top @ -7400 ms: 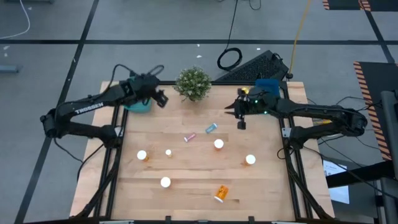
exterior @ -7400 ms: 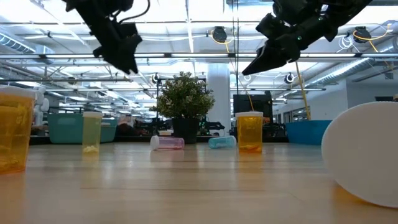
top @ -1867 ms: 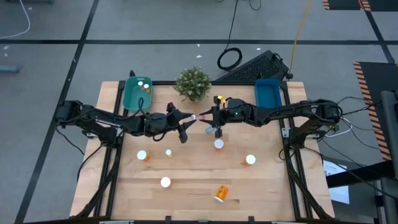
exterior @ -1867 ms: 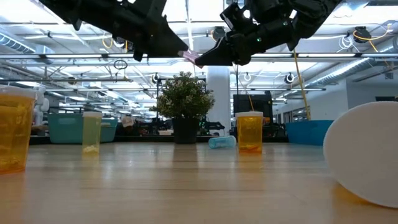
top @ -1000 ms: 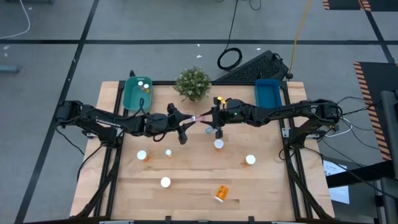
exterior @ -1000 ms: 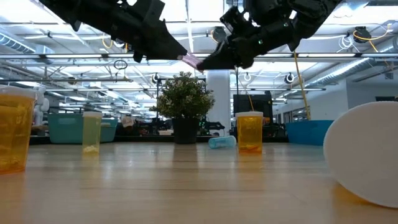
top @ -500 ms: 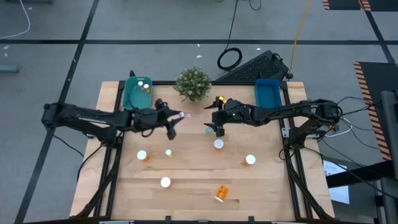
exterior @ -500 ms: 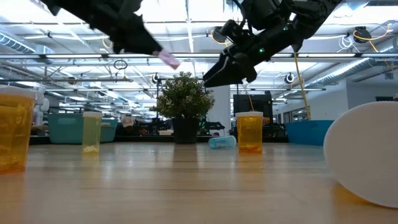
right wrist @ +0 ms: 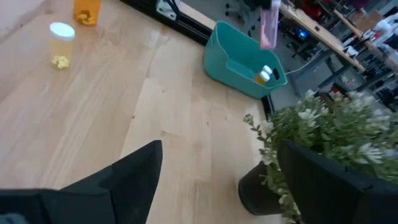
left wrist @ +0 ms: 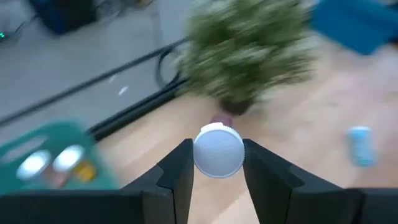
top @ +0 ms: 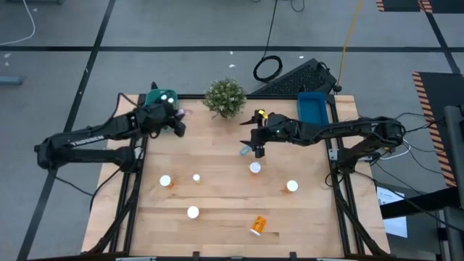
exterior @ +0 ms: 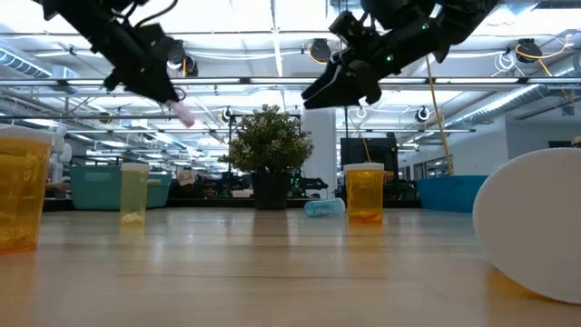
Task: Pick and place medicine bottles into bin by pill shape (circle, oval)
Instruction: Put the pink pill bottle into the green bin
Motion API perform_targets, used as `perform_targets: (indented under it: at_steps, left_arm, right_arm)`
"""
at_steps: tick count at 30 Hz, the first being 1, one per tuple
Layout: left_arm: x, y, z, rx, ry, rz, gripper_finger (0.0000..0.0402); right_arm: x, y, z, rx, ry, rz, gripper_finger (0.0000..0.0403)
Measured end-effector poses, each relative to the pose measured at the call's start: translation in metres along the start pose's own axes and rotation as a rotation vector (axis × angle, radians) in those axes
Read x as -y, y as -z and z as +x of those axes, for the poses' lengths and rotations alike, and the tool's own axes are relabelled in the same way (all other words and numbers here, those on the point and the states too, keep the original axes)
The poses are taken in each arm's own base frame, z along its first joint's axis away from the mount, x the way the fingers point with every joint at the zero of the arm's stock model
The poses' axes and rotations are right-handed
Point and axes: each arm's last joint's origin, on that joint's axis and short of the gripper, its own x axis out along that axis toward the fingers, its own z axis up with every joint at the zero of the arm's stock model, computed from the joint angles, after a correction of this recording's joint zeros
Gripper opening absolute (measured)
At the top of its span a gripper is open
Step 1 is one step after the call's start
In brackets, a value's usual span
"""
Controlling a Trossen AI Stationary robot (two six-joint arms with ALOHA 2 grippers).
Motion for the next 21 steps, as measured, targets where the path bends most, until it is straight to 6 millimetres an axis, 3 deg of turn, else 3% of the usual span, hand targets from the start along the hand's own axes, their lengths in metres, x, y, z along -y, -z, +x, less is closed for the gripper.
perform_targets:
  at_steps: [14, 21]
  left_arm:
    - [-0.068, 0.007, 0.044, -0.264, -0.302, -0.235, 0.0131]
    - [-0.087, 0.003, 0.062, -0.368, -0.403, -0.302, 0.0131]
  right_arm:
    - [0.015, -0.009, -0.028, 0.011, 0.032, -0.056, 0.0308]
    - [0.023, -0.003, -0.032, -0.024, 0.048, -0.043, 0.0308]
